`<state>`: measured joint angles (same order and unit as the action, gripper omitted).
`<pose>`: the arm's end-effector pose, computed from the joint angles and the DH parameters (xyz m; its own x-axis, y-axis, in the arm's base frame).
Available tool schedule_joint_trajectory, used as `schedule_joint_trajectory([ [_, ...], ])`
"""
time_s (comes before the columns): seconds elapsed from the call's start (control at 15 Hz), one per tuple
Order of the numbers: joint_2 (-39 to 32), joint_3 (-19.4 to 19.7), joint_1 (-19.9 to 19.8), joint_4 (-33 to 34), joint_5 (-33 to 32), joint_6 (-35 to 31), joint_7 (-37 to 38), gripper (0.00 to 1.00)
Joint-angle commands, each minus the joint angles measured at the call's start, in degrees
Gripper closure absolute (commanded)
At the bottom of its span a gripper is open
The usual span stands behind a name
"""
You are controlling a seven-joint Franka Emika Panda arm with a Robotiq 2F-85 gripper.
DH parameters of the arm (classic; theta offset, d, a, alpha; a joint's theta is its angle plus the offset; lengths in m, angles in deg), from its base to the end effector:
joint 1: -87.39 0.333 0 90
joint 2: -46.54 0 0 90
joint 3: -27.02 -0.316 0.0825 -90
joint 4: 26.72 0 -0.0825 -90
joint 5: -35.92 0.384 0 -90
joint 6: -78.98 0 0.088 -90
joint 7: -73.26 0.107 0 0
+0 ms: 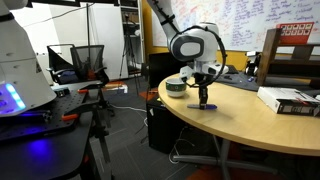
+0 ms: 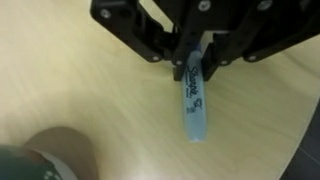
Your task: Put the pen in the mug
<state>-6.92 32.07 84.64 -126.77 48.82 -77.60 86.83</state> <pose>0.6353 -0.0930 0.0479 0.8564 -0.5139 0.0505 -0.5122 -0.8578 -0.0438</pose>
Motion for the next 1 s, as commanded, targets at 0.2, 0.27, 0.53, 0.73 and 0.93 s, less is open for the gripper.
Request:
schedule_joint_trajectory([
  [0.2,12.89,-5.35,-2.44,-17.03,0.69,-14.13,-6.82,0.94],
  [0.27,15.78,-5.22,-1.77,-20.91,0.41,-17.96,-6.49,0.94],
  [0.53,26.50,-7.32,-1.27,-33.86,-0.13,-26.26,-5.59,0.94],
  [0.73,31.81,-8.72,-0.18,-39.81,-1.21,-28.53,-5.49,0.94],
  [0.93,34.23,-11.60,1.05,-41.01,-2.13,-28.00,-5.30,0.94],
])
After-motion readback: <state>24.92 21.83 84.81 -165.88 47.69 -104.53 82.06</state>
